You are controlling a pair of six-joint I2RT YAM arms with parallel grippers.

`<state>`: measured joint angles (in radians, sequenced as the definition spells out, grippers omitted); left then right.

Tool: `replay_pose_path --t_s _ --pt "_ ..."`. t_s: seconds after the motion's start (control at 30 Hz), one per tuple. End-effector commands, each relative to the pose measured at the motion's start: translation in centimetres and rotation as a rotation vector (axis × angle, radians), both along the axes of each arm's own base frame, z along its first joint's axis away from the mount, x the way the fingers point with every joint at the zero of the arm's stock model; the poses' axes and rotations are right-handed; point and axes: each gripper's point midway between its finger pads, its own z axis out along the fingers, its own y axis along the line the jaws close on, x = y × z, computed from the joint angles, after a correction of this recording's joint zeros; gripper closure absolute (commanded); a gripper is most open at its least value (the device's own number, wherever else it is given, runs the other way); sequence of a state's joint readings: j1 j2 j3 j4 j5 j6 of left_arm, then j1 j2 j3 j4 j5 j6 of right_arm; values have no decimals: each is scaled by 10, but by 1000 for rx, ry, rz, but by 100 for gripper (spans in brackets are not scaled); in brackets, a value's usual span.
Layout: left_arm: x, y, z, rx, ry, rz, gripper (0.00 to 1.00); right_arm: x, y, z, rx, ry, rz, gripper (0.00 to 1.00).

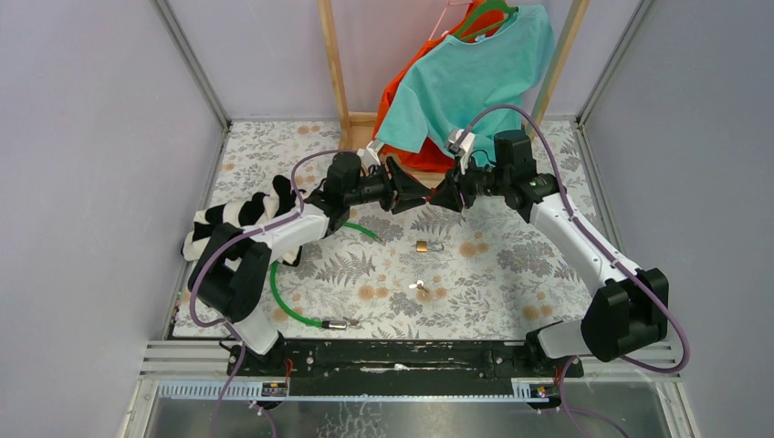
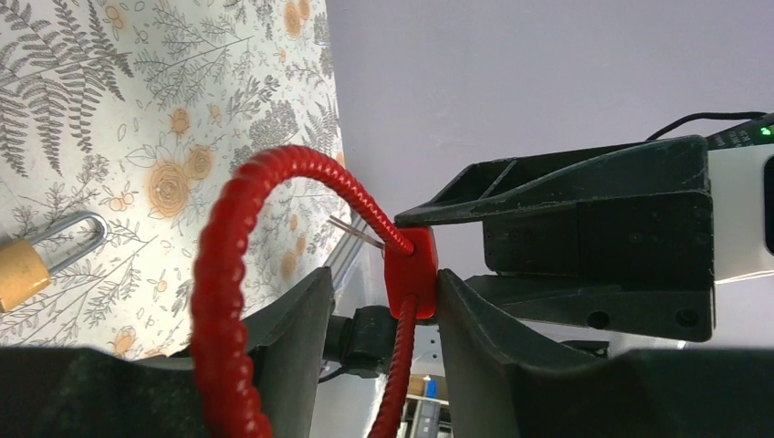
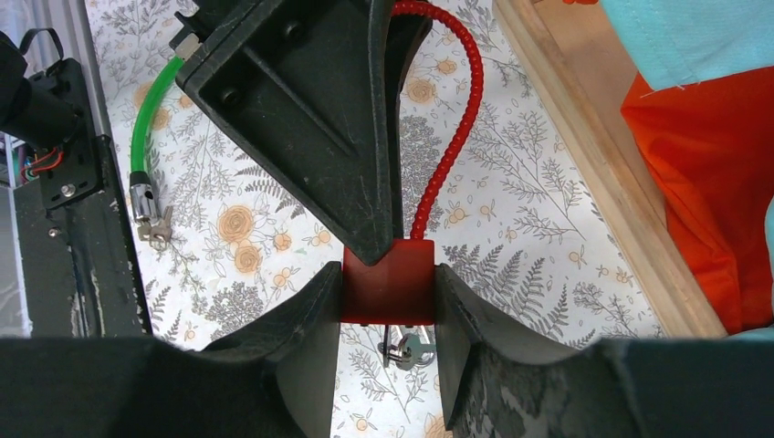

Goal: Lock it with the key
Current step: Lock the lock.

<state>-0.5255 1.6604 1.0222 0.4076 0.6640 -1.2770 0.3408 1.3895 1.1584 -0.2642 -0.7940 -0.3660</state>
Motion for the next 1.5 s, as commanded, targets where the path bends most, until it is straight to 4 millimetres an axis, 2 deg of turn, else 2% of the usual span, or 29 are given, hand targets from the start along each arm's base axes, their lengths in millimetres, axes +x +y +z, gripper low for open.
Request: replay_pose_path --t_s 0.0,0.13,0.5,0.67,0.77,0.8,0.83,0.93,1.13,1.2,1.33,1.47 --pt "-4 1 3 -72 26 3 48 12 12 31 78 -83 -6 100" --pt "-2 2 -2 -66 31 18 52 11 15 30 88 -71 -8 100" --pt "-5 -4 -1 -91 59 14 67 9 22 29 147 -29 -15 100" --pt "-7 -3 3 -111 66 14 81 10 24 28 161 -22 -18 100" --pt "-5 1 7 -117 48 23 94 9 22 25 152 -18 -26 100" --pt "-4 3 7 -117 38 30 98 9 21 24 148 -18 -29 95" --pt "-3 6 9 -116 22 35 100 8 21 22 143 -14 -32 86" --pt "2 13 12 -101 -33 55 100 7 18 21 130 -16 -31 62" --pt "13 33 22 -71 -146 99 100 -2 19 20 127 -7 9 27" --pt "18 42 25 -58 -195 121 100 -8 19 23 123 0 34 18" --pt "26 60 29 -55 -262 155 100 -14 20 33 122 14 59 15" --pt "18 65 33 -33 -328 75 100 -9 16 47 108 22 7 22"
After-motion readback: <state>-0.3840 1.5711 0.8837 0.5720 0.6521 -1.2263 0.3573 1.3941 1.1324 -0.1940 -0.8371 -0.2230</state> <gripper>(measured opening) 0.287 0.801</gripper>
